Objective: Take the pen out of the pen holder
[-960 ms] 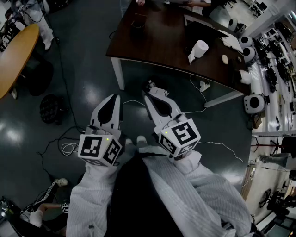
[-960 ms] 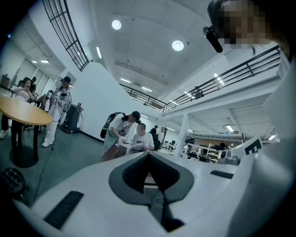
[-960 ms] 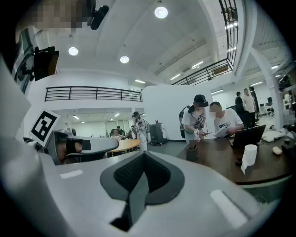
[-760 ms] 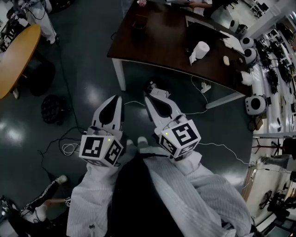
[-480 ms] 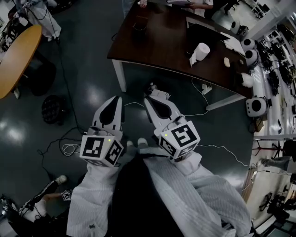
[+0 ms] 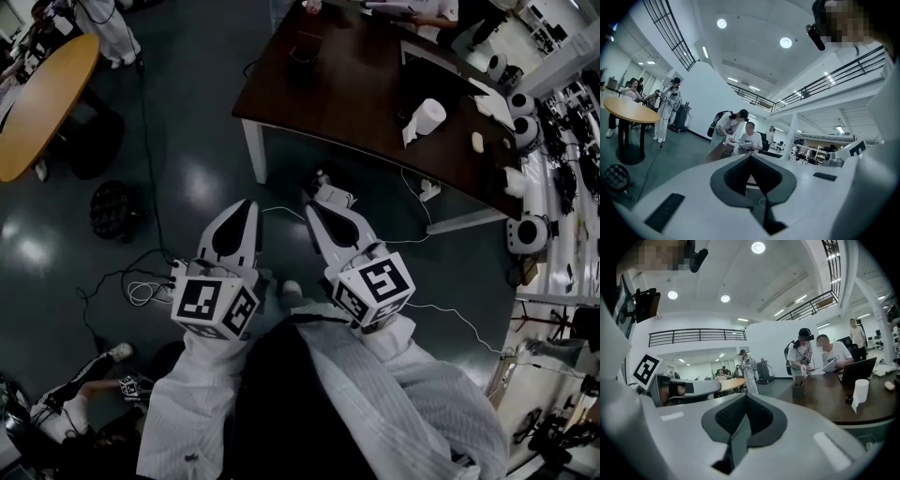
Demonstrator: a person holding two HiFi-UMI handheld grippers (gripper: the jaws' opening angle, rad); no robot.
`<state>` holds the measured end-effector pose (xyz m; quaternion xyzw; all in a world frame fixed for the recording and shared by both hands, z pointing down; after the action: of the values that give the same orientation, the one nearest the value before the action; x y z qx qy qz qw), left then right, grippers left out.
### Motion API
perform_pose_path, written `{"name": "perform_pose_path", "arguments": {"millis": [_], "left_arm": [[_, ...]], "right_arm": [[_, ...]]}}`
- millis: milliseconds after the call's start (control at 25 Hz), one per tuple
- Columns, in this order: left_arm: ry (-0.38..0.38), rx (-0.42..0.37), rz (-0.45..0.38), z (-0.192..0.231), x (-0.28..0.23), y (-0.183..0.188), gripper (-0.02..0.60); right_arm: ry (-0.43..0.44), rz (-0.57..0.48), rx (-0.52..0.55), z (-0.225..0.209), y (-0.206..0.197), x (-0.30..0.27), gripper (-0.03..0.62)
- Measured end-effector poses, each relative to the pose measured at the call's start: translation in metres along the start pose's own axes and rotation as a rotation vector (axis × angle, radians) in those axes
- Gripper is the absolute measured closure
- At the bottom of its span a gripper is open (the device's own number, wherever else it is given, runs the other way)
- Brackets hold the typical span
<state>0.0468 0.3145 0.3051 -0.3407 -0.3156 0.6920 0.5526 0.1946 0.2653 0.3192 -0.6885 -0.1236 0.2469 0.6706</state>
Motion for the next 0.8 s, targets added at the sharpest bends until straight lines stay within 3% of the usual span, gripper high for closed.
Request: {"name": "perform_pose_path", "arguments": {"millis": [200,320,600,800], "left_arm": [[-0.005,0.008,0.015,0.037,-0.035,0.017,0.577],[-0.023,-0.008,0.029,0.069,-0.062,0.046,0.577],[-0.116,-0.042,0.093,0.151,-0.136,0.129,0.577],[-0.187,-0.048,0.189,0.185,-0.188,0.155,0.577]], "right_arm": [[0.001,0.021,-0.013,-0.015,0.000,-0.050,0.592],[-0.025,0.015,-0.022,-0.027,0.006,-0.095,0.591],[-0.131,-0.028,-0.046,-0.048,0.045,-0.217,0.592],[-0.236,-0.018,-0.093,-0.071,0.054,-0.266,0.591]]}}
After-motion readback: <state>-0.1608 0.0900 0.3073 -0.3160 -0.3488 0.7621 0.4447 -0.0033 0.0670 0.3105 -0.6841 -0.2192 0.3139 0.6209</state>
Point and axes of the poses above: the fingertips, and each gripper's own axes: x backward along the fingers, z to its left, y out of its top, the point moved 6 cm from there along x, backward along the fingers, and after that the axes turned 14 degrees about x, right-handed, at the moved point
